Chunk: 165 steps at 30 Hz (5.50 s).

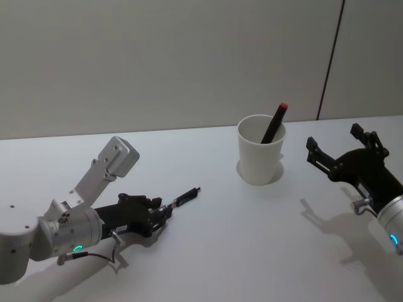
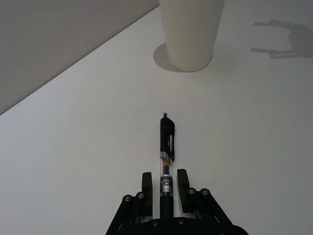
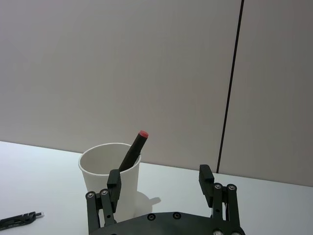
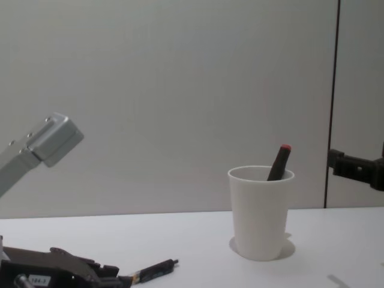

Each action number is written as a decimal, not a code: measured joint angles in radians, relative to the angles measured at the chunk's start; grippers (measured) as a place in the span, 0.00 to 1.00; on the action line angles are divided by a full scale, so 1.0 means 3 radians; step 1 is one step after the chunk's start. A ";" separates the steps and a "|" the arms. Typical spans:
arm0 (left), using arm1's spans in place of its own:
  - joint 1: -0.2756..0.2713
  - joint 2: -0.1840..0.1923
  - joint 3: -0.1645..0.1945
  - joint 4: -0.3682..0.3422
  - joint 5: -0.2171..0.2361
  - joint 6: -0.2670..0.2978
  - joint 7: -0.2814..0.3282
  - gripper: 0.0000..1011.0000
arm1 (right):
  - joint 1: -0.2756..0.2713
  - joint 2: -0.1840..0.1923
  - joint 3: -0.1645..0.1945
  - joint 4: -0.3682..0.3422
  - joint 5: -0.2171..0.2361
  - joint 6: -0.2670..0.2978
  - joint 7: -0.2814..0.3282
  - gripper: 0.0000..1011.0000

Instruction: Place the pen into the pen holder.

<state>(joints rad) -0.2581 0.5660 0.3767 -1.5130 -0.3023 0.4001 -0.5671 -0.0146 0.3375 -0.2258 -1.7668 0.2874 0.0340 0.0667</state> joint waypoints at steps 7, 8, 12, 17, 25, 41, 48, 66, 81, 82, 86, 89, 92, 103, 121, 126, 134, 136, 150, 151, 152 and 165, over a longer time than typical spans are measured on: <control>0.0000 0.0000 0.0000 0.0000 0.0001 0.0001 0.0003 0.17 | 0.0000 0.0000 0.0000 0.0000 0.0000 0.0000 0.0000 0.99; 0.0000 0.0000 0.0000 0.0000 0.0001 0.0001 0.0004 0.15 | 0.0000 0.0000 0.0000 0.0000 0.0000 0.0000 0.0000 0.99; 0.0000 0.0000 0.0000 0.0000 0.0001 0.0001 0.0005 0.14 | 0.0000 0.0000 0.0000 0.0000 0.0000 0.0000 0.0000 0.99; 0.0000 0.0000 -0.0001 0.0000 0.0001 0.0001 0.0005 0.14 | 0.0000 0.0000 0.0000 0.0000 0.0000 0.0000 0.0000 0.99; 0.0009 0.0005 -0.0001 -0.0001 -0.0021 -0.0019 0.0014 0.14 | 0.0000 0.0000 0.0000 0.0000 0.0000 0.0000 0.0000 0.99; 0.0186 0.0100 -0.0085 -0.0213 -0.0372 -0.0475 0.0376 0.14 | 0.0000 0.0000 0.0000 0.0000 0.0000 0.0000 0.0000 0.99; 0.0275 0.0163 -0.0137 -0.0341 -0.0506 -0.0668 0.0539 0.14 | 0.0000 0.0000 0.0000 0.0000 0.0000 0.0000 0.0000 0.99; 0.0397 0.0202 -0.0209 -0.0562 -0.0764 -0.1216 0.0747 0.14 | 0.0000 0.0000 0.0000 0.0000 0.0000 0.0000 0.0000 0.99; 0.0315 0.0050 -0.0163 -0.0601 -0.0797 -0.1457 0.0541 0.14 | 0.0000 0.0000 0.0000 0.0000 0.0000 0.0000 0.0000 0.99; 0.0307 0.0038 -0.0157 -0.0601 -0.0793 -0.1460 0.0524 0.14 | 0.0000 0.0000 0.0000 0.0000 0.0000 0.0000 0.0000 0.99; 0.0266 -0.0018 -0.0128 -0.0594 -0.0762 -0.1466 0.0428 0.13 | 0.0000 0.0000 0.0000 0.0000 0.0000 0.0000 0.0000 0.99; 0.0226 -0.0072 -0.0099 -0.0582 -0.0729 -0.1465 0.0349 0.14 | 0.0000 0.0000 0.0000 0.0000 0.0000 0.0000 0.0000 0.99; 0.0189 -0.0125 -0.0067 -0.0566 -0.0694 -0.1457 0.0278 0.14 | 0.0000 0.0000 0.0000 0.0000 0.0000 0.0000 0.0000 0.99; 0.0051 -0.0312 0.0035 -0.0476 -0.0541 -0.1393 0.0086 0.14 | 0.0000 0.0000 0.0000 0.0000 0.0000 0.0000 0.0000 0.99; -0.0108 -0.0508 0.0135 -0.0328 -0.0335 -0.1317 0.0002 0.13 | 0.0000 0.0000 0.0000 0.0000 0.0000 0.0000 0.0000 0.99; -0.0130 -0.0534 0.0148 -0.0307 -0.0306 -0.1306 -0.0003 0.14 | 0.0000 0.0000 0.0000 0.0000 0.0000 0.0000 0.0000 0.99; -0.0151 -0.0558 0.0160 -0.0288 -0.0281 -0.1296 -0.0006 0.13 | 0.0000 0.0000 0.0001 0.0000 0.0000 0.0000 0.0004 0.99; -0.0156 -0.0562 0.0162 -0.0285 -0.0276 -0.1295 -0.0006 0.14 | 0.0000 0.0003 0.0005 -0.0001 0.0009 0.0001 0.0019 0.99; -0.0167 -0.0577 0.0169 -0.0274 -0.0260 -0.1288 -0.0010 0.13 | -0.0092 0.0091 0.0079 -0.0129 0.0407 0.0092 0.0209 0.99; -0.0167 -0.0578 0.0170 -0.0274 -0.0260 -0.1288 -0.0010 0.14 | -0.0104 0.0098 0.0087 -0.0141 0.0441 0.0100 0.0217 0.99; -0.0168 -0.0578 0.0170 -0.0273 -0.0259 -0.1287 -0.0010 0.14 | -0.0113 0.0104 0.0093 -0.0151 0.0475 0.0109 0.0225 0.99; -0.0172 -0.0582 0.0172 -0.0269 -0.0254 -0.1286 -0.0010 0.13 | -0.0235 0.0156 0.0193 -0.0270 0.1218 0.0282 0.0317 0.99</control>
<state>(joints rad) -0.3096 0.3913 0.4284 -1.5938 -0.3785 0.0143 -0.5701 -0.0852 0.3842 -0.1678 -1.8478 0.6526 0.1186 0.1618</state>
